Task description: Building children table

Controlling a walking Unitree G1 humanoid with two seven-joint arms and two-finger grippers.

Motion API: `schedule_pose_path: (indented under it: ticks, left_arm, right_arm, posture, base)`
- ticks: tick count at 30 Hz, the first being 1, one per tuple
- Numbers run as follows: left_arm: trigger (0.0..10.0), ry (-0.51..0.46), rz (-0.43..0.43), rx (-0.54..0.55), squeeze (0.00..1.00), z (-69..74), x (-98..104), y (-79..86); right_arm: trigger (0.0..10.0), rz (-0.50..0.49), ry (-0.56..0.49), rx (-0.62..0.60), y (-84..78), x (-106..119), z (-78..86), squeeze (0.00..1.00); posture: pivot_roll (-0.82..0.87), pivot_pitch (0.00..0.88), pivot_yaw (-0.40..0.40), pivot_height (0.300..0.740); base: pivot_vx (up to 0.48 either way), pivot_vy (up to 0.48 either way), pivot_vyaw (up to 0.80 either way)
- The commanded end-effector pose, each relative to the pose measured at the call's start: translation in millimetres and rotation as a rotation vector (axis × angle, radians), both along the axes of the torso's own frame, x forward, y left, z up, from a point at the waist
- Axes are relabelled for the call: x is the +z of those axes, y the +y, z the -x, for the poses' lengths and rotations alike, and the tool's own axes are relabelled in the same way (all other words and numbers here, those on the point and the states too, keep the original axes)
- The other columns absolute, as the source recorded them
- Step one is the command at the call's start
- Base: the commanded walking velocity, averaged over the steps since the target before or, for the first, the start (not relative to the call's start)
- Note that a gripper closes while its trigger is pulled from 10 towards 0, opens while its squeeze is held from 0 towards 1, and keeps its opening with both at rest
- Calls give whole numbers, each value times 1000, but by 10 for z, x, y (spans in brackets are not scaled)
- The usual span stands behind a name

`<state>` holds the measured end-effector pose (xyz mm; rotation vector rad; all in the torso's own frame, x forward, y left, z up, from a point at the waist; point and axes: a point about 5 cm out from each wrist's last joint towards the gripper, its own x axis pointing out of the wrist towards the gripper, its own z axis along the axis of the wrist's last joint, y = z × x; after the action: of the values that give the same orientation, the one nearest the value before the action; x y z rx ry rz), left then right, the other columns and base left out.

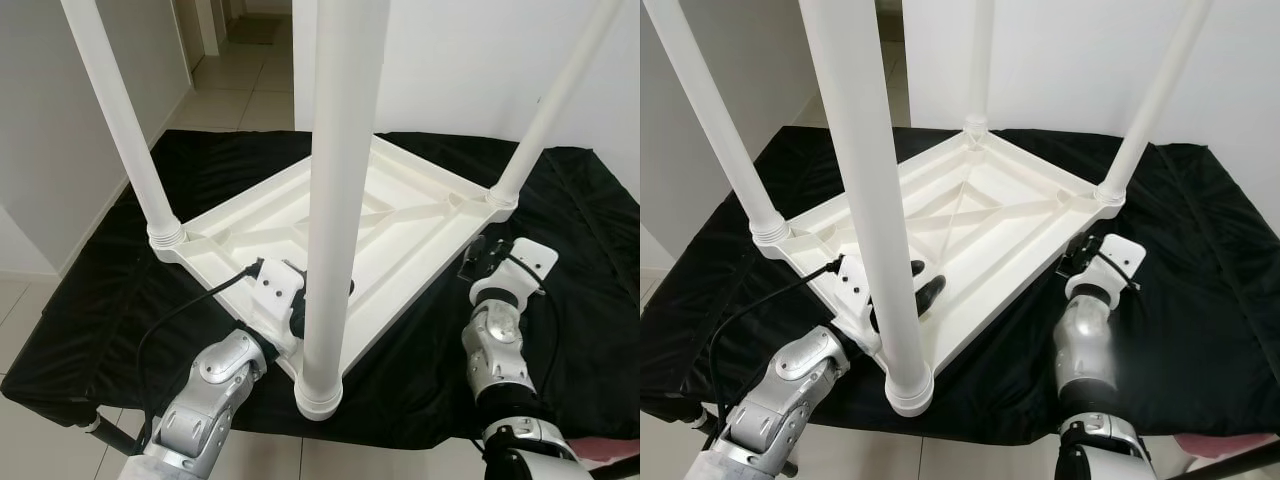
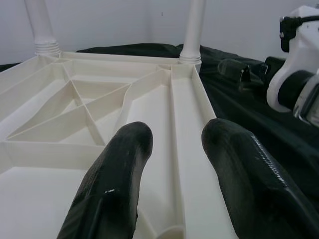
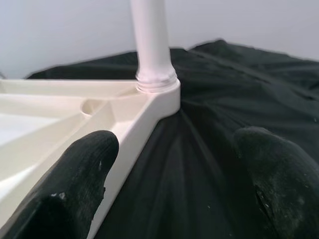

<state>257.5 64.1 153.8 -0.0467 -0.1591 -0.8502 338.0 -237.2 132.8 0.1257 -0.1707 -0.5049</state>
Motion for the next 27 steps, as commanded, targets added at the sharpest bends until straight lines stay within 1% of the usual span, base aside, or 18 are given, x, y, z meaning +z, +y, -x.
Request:
schedule_pose_path:
  ticks: [1, 3, 5, 6, 7, 8, 9, 11, 13, 16, 19, 21, 22, 27]
  left_arm:
    - [10000, -11, -18, -251, 0, 134, 5, -120]
    - [10000, -11, -17, -253, 0, 136, 8, -123]
    - [10000, -20, -20, -265, 0, 151, 29, -131]
    - [10000, -20, -20, -265, 0, 151, 29, -131]
    - [10000, -26, -15, -273, 0, 157, 57, -142]
    - [10000, -26, -15, -273, 0, 157, 57, -142]
    - [10000, -32, -15, -313, 0, 174, 87, -176]
    - [10000, -33, -17, -331, 0, 182, 92, -190]
    - [10000, -18, -32, -390, 0, 219, 90, -229]
    - [10000, -12, -34, -407, 0, 234, 93, -238]
    - [10000, -9, -36, -447, 0, 288, 133, -246]
    - [10000, -10, -28, -459, 0, 326, 185, -250]
    - [10000, -10, -28, -459, 0, 326, 185, -250]
    - [10000, -22, -20, -451, 0, 361, 264, -265]
  right_arm:
    - [10000, -48, 70, -27, -50, -114, -6, 0]
    - [10000, -53, 76, -33, -61, -122, -8, 0]
    - [10000, -64, 114, -63, -119, -160, -13, 0]
    - [10000, -64, 114, -63, -119, -160, -13, 0]
    - [10000, -65, 146, -65, -145, -195, -23, 0]
    - [10000, -65, 146, -65, -145, -195, -23, 0]
    - [10000, -75, 189, -55, -165, -242, -43, 0]
    - [10000, -75, 199, -48, -166, -253, -51, 0]
    - [10000, -87, 226, -13, -157, -294, -67, 0]
    - [10000, -84, 234, -3, -153, -303, -72, 0]
    - [10000, -82, 255, 62, -104, -310, -119, 0]
    - [10000, -73, 270, 119, -66, -299, -161, 0]
    - [10000, -73, 270, 119, -66, -299, -161, 0]
    - [10000, -8, 303, 207, -39, -257, -226, 0]
  posture:
    - [-55, 48, 21, 740]
    - [-55, 48, 21, 740]
    - [-54, 46, 20, 740]
    - [-54, 46, 20, 740]
    - [-45, 49, 16, 740]
    - [-45, 49, 16, 740]
    - [-36, 53, 7, 740]
    - [-35, 55, 6, 740]
    - [-34, 60, 4, 740]
    - [-34, 68, 6, 740]
    - [-43, 77, 15, 740]
    - [-46, 80, 20, 740]
    - [-46, 80, 20, 740]
    - [-41, 89, 23, 740]
  base:
    - [0, 0, 0]
    - [0, 0, 0]
    - [0, 0, 0]
    - [0, 0, 0]
    - [0, 0, 0]
    - [0, 0, 0]
    - [0, 0, 0]
    - [0, 0, 0]
    - [0, 0, 0]
    - [0, 0, 0]
    - [0, 0, 0]
    - [0, 0, 0]
    - [0, 0, 0]
    - [0, 0, 0]
